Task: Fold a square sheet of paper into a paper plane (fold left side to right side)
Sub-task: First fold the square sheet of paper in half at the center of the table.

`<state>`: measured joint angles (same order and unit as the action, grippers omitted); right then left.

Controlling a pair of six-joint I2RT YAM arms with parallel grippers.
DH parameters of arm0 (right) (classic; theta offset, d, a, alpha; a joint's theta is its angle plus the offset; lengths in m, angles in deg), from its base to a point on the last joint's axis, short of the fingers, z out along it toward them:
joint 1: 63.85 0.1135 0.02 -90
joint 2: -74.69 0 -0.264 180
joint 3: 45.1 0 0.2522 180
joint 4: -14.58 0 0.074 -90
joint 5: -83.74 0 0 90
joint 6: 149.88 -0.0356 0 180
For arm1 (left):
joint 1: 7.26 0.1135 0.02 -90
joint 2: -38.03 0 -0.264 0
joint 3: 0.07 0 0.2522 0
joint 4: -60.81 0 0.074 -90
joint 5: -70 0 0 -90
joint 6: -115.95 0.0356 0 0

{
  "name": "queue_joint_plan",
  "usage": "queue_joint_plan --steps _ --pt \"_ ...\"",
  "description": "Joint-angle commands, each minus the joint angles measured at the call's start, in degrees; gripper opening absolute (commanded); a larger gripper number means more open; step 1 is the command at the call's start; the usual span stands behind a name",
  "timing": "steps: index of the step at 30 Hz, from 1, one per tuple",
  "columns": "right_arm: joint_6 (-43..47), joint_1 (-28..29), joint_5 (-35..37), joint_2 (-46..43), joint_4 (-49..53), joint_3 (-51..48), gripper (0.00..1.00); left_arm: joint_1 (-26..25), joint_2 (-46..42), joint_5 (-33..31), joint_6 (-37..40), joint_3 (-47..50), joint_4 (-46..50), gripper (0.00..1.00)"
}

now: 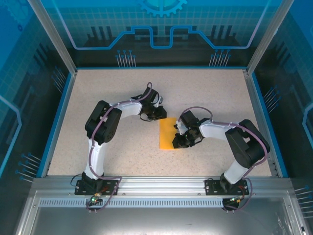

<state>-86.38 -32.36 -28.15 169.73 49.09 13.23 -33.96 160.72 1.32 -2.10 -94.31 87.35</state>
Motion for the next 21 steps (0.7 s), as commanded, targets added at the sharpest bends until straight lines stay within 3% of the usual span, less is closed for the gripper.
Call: queue_joint_plan --steps 1,7,14,21 --pt "1.0 0.3 7.7 2.2 6.5 -3.1 0.12 2.7 0.3 -3.1 2.0 -1.1 -0.1 0.18" --pt "0.7 0.3 7.0 2.2 6.2 -2.7 0.12 2.8 -8.2 -1.3 3.0 1.7 -0.4 0.22" --pt "0.6 0.3 7.2 2.8 6.3 -2.3 0.12 0.4 -17.6 4.0 -0.6 14.8 -7.8 0.22" --pt "0.7 0.3 7.2 3.2 6.5 -2.0 0.12 -5.3 -16.7 5.8 -2.1 20.1 -11.4 0.21"
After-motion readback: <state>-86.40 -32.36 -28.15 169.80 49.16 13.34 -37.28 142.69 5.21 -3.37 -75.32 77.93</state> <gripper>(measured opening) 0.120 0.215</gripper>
